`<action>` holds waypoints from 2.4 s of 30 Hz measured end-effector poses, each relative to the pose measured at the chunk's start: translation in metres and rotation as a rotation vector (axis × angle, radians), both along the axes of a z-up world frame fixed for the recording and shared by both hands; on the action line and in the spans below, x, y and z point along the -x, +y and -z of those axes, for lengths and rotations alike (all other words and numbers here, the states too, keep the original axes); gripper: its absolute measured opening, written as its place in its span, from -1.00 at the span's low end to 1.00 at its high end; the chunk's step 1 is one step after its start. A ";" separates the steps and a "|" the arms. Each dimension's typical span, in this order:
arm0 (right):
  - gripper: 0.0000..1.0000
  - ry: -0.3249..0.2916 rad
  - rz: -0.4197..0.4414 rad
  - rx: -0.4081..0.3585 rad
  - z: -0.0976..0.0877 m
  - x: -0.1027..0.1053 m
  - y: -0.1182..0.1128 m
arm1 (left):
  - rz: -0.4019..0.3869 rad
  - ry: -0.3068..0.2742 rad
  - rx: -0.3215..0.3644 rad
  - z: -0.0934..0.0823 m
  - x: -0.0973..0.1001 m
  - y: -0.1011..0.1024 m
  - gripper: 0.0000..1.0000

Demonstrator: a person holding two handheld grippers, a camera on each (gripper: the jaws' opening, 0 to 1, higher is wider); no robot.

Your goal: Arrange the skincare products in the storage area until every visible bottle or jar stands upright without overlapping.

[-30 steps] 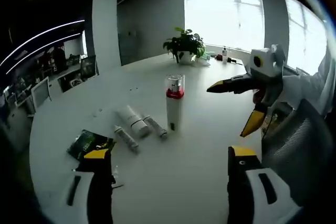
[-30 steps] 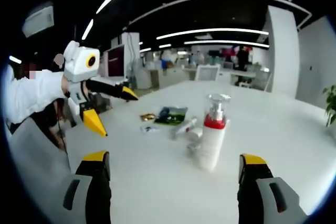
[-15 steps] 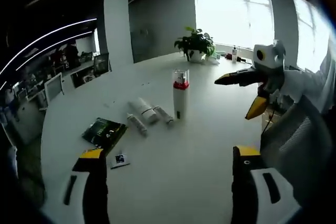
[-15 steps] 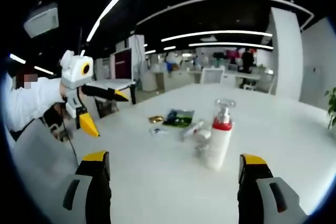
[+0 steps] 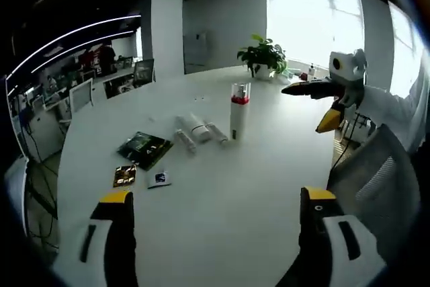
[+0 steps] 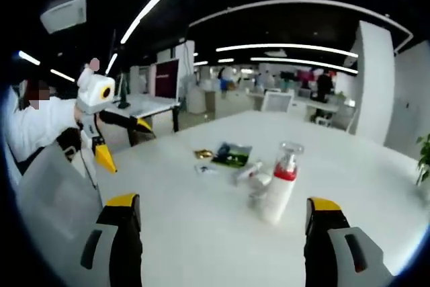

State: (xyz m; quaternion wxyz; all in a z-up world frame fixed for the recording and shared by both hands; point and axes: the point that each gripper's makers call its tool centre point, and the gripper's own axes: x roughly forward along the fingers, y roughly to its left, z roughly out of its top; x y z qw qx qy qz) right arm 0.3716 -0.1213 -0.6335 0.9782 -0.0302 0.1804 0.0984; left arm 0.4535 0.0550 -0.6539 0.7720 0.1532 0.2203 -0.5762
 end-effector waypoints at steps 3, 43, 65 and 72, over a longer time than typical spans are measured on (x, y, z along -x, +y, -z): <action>0.99 -0.007 0.013 0.013 -0.002 -0.002 -0.001 | -0.008 0.002 -0.001 0.000 -0.002 0.008 0.98; 0.99 0.101 0.180 0.003 0.001 0.036 0.072 | 0.038 0.029 0.041 0.011 0.004 0.099 0.98; 0.99 0.058 0.106 -0.014 -0.009 0.017 0.011 | 0.034 0.009 0.031 -0.002 0.010 0.024 0.98; 0.99 0.051 0.073 -0.037 -0.007 0.011 -0.016 | -0.009 -0.005 0.040 -0.004 0.005 0.002 0.98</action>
